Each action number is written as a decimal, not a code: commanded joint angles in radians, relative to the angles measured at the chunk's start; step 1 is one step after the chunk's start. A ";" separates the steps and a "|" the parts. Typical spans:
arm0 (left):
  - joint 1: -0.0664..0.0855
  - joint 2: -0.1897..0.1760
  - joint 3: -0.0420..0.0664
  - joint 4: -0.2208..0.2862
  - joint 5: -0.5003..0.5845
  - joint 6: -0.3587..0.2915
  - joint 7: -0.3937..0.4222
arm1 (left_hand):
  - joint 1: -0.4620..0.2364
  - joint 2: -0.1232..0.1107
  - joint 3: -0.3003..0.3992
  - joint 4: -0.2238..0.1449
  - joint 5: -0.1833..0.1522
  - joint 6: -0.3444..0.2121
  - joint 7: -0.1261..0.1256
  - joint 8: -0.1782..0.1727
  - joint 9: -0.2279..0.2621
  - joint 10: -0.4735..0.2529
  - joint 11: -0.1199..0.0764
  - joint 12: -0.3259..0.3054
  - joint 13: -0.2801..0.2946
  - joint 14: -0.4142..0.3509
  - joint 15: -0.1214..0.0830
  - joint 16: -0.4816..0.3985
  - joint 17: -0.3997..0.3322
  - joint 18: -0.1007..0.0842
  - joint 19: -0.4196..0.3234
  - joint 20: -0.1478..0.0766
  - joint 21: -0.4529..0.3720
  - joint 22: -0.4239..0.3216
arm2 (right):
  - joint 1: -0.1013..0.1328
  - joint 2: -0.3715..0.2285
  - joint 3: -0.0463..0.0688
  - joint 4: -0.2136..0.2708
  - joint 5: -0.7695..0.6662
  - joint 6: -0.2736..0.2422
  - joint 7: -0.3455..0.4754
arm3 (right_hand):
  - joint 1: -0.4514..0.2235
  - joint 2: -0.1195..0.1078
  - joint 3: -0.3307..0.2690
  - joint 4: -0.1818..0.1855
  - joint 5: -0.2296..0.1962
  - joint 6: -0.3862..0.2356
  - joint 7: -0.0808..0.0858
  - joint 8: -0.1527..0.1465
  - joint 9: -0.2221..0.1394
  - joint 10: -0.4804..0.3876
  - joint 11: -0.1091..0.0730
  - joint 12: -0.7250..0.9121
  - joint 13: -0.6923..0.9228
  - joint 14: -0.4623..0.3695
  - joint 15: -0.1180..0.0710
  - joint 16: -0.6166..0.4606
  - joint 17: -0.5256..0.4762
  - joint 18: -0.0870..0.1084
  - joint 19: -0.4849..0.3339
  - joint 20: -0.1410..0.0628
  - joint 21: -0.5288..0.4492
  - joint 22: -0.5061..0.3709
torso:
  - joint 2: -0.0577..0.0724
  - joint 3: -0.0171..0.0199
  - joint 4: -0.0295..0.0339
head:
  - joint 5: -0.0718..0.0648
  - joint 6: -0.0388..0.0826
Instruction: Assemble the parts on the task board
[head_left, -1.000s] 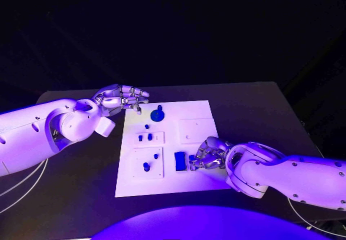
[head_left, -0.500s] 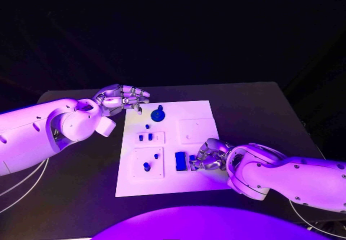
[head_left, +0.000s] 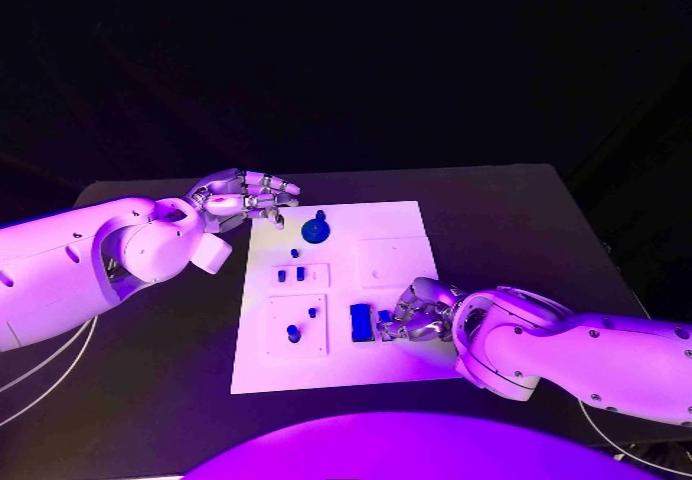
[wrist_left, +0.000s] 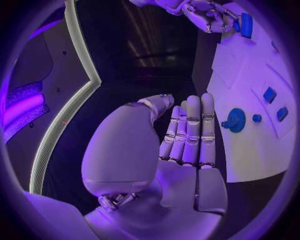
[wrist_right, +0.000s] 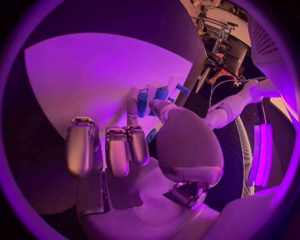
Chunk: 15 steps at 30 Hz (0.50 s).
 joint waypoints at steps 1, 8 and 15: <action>0.001 0.001 0.001 0.000 0.000 0.021 -0.002 | -0.010 0.004 0.002 0.002 0.006 -0.008 0.015 0.005 -0.001 -0.008 -0.001 0.003 -0.001 -0.006 0.003 -0.007 -0.001 0.014 -0.003 0.001 -0.005 -0.001 | -0.002 0.000 0.000 0.008 -0.013 0.020 0.017 | -0.022 -0.010 -0.023 -0.002 -0.006 0.009 0.001 0.003 -0.001 0.045 -0.002 -0.004 0.176 0.089 -0.003 -0.002 0.186 -0.005 0.041 -0.002 -0.006 0.203 | 0.000 0.0001 0.0000 | 0.000 0.000; 0.001 0.001 0.001 -0.001 0.000 0.024 -0.006 | -0.012 0.004 0.002 0.003 0.006 -0.009 0.015 0.005 -0.002 -0.008 -0.001 0.003 -0.002 -0.006 0.003 -0.007 -0.001 0.014 -0.003 0.001 -0.005 -0.001 | -0.001 -0.004 0.000 0.014 -0.016 0.021 0.017 | -0.033 -0.014 -0.042 -0.001 -0.007 0.009 0.000 0.004 -0.001 0.044 -0.003 -0.005 0.175 0.089 -0.003 -0.002 0.187 -0.005 0.041 -0.002 -0.006 0.203 | 0.000 -0.0003 -0.0004 | 0.000 0.000; 0.001 0.002 0.001 -0.001 0.000 0.024 -0.008 | -0.013 0.004 0.002 0.004 0.006 -0.010 0.016 0.005 -0.002 -0.009 -0.001 0.002 -0.002 -0.007 0.003 -0.007 -0.001 0.014 -0.004 0.002 -0.006 -0.001 | -0.001 -0.013 0.000 0.026 -0.017 0.028 0.016 | -0.035 -0.014 -0.046 0.000 -0.007 0.010 -0.001 0.004 -0.001 0.045 -0.003 -0.004 0.176 0.089 -0.004 -0.002 0.188 -0.005 0.041 -0.003 -0.005 0.203 | 0.000 0.0000 -0.0003 | 0.000 0.000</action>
